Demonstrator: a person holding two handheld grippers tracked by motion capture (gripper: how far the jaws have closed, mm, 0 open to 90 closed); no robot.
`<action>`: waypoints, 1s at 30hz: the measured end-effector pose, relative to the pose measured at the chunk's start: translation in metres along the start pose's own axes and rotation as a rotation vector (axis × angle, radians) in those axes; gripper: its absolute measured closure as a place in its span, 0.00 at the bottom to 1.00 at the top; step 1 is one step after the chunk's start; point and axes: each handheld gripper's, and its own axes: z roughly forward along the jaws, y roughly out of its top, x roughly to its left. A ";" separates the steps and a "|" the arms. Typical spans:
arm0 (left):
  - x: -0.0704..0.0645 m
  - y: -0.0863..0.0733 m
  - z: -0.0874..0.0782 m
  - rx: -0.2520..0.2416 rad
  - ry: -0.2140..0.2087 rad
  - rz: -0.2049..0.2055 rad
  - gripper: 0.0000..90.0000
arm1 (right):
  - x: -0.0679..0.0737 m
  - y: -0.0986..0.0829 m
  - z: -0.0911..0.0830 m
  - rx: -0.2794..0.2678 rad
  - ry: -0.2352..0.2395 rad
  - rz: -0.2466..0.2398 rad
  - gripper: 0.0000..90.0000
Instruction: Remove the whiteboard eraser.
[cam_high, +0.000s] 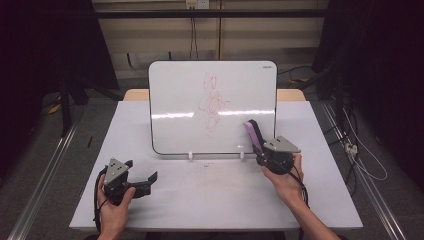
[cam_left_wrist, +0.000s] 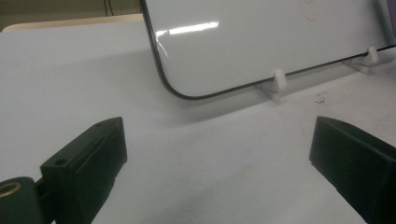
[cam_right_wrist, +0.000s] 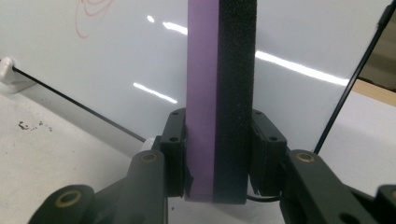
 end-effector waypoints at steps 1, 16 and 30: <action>0.001 0.000 0.000 0.003 -0.003 -0.004 0.04 | -0.001 0.000 -0.001 -0.007 0.006 0.005 0.71; -0.004 0.006 0.002 -0.025 -0.002 -0.007 0.05 | -0.003 0.000 -0.009 -0.096 0.061 0.081 0.71; -0.033 0.029 0.018 -0.084 -0.103 0.052 0.08 | 0.014 0.007 -0.009 -0.177 0.169 0.145 0.71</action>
